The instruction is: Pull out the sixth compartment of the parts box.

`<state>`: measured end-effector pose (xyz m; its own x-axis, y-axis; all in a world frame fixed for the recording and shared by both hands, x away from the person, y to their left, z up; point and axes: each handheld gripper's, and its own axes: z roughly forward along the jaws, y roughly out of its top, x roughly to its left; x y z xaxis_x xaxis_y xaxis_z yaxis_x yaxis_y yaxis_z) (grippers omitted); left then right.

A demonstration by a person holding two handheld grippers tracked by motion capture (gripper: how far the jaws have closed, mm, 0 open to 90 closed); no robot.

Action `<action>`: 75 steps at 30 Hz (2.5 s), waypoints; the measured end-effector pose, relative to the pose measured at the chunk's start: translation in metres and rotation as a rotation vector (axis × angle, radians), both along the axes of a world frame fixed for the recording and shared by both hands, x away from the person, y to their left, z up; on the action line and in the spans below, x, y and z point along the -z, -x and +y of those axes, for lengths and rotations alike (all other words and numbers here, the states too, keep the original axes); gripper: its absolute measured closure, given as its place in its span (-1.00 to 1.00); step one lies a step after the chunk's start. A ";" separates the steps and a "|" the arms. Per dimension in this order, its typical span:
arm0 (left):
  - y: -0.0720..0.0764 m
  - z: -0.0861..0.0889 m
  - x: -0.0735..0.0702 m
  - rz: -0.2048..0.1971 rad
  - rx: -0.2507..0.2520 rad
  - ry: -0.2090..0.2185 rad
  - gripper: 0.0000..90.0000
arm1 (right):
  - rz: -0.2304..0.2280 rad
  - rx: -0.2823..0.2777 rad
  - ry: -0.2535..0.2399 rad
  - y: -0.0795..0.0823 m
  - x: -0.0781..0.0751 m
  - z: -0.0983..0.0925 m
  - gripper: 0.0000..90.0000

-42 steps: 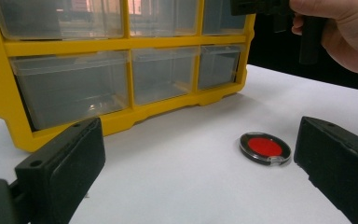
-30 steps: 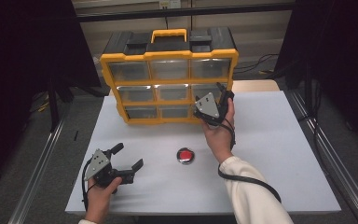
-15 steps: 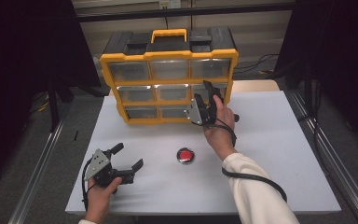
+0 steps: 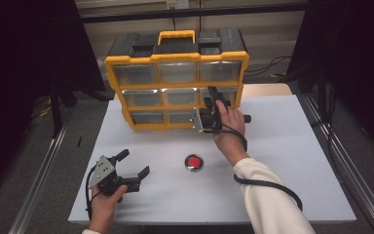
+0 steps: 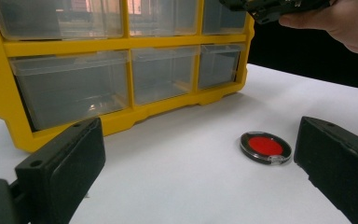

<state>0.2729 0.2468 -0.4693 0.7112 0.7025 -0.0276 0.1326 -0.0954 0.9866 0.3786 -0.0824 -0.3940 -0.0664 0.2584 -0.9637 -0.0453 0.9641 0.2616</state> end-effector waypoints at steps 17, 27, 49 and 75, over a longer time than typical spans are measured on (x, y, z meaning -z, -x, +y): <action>0.000 -0.002 0.000 0.002 -0.005 0.021 -0.95 | 0.035 0.024 0.056 -0.004 -0.006 0.001 0.35; 0.000 -0.002 0.000 0.004 -0.005 0.020 -0.95 | 0.026 0.024 0.103 -0.004 -0.010 0.005 0.55; 0.000 0.000 0.000 -0.001 0.000 0.003 -0.95 | 0.027 0.028 0.188 -0.002 -0.011 0.006 0.78; 0.001 -0.001 -0.001 -0.003 -0.015 0.025 -0.95 | 0.035 0.017 0.194 0.015 -0.012 0.006 0.82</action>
<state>0.2719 0.2455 -0.4687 0.7010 0.7119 -0.0429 0.1307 -0.0690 0.9890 0.3634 -0.0768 -0.3817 -0.0976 0.0698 -0.9928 -0.0230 0.9971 0.0723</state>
